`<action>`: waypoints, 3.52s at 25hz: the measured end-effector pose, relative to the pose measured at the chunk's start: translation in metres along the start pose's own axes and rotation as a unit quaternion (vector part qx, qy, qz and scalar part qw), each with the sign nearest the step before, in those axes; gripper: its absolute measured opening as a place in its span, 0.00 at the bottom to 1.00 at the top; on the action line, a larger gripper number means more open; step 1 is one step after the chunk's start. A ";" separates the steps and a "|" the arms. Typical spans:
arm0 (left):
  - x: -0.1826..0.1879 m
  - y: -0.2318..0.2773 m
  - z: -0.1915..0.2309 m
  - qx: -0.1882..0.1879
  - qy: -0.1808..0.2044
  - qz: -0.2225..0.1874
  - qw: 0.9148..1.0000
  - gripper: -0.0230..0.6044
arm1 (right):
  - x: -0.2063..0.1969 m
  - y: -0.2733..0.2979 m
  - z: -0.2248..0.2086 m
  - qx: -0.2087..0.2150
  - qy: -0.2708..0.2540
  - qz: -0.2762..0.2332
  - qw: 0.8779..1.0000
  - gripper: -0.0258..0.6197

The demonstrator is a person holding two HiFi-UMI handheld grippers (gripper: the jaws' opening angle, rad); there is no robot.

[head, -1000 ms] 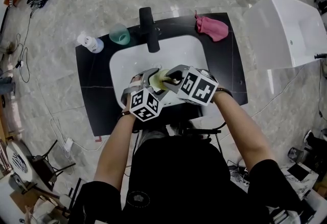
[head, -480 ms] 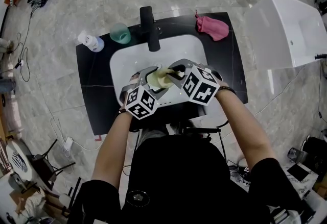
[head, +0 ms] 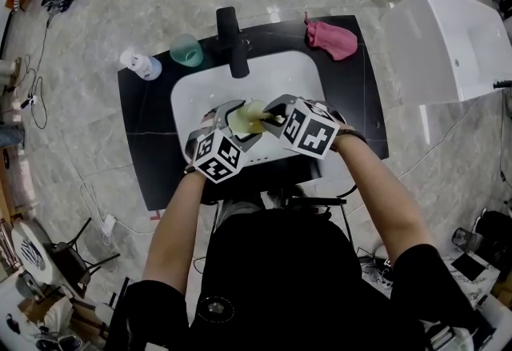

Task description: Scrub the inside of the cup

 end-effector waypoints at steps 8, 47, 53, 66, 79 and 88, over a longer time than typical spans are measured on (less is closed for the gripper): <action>0.005 0.011 -0.003 -0.022 0.025 0.021 0.999 0.60 | 0.008 0.003 -0.001 0.037 0.017 -0.023 0.999 0.10; -0.019 0.043 0.003 -0.017 -0.015 0.040 0.999 0.60 | 0.003 0.015 -0.002 -0.001 0.074 -0.052 0.996 0.11; -0.041 0.061 -0.001 -0.034 -0.076 0.038 0.996 0.60 | -0.014 0.002 -0.011 -0.024 0.106 -0.069 0.992 0.10; -0.081 0.103 0.001 -0.047 -0.172 0.048 0.983 0.60 | -0.045 -0.034 -0.040 -0.137 0.214 -0.171 0.952 0.11; -0.099 0.119 -0.005 -0.040 -0.245 0.043 0.968 0.60 | -0.065 -0.042 -0.037 -0.152 0.247 -0.186 0.939 0.10; -0.101 0.123 -0.002 -0.029 -0.256 0.052 0.965 0.60 | -0.072 -0.040 -0.030 -0.151 0.251 -0.178 0.939 0.10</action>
Point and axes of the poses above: the fingertips, and each gripper's own axes: y forward along the fingers, z to its left, x out of its top, the point moved 10 cm from there along -y, backward along the fingers, and after that the axes turned 9 degrees about x, right-handed, at the moved point
